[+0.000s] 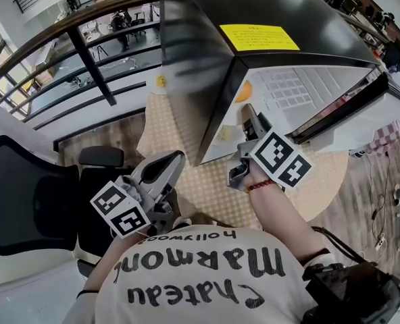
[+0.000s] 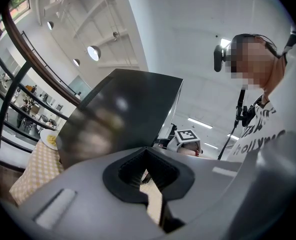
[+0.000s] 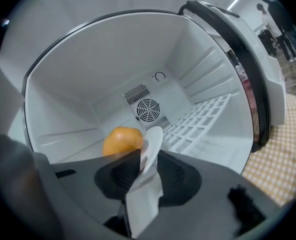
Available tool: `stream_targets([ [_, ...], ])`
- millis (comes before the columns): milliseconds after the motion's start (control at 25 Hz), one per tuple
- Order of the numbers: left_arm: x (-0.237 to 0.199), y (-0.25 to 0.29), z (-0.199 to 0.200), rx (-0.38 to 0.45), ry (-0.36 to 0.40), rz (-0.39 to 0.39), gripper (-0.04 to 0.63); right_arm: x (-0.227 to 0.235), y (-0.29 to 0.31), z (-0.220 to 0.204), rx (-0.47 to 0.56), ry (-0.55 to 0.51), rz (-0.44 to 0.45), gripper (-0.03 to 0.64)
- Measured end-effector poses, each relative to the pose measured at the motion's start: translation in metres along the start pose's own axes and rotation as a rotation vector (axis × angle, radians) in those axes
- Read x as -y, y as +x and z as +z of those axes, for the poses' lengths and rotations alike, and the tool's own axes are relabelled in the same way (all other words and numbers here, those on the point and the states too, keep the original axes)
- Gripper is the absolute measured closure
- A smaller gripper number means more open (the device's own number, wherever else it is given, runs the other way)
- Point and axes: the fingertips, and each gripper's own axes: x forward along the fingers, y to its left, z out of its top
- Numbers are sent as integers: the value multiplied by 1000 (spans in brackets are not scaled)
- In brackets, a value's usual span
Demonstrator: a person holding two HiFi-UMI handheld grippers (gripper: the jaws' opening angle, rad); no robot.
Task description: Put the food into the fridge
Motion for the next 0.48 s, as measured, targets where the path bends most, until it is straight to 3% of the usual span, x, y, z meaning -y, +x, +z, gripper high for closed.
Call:
stream_targets([
  [480,-4,-2,-1,7,-12,1,592,1,4,1,-26,-254,-70,440],
])
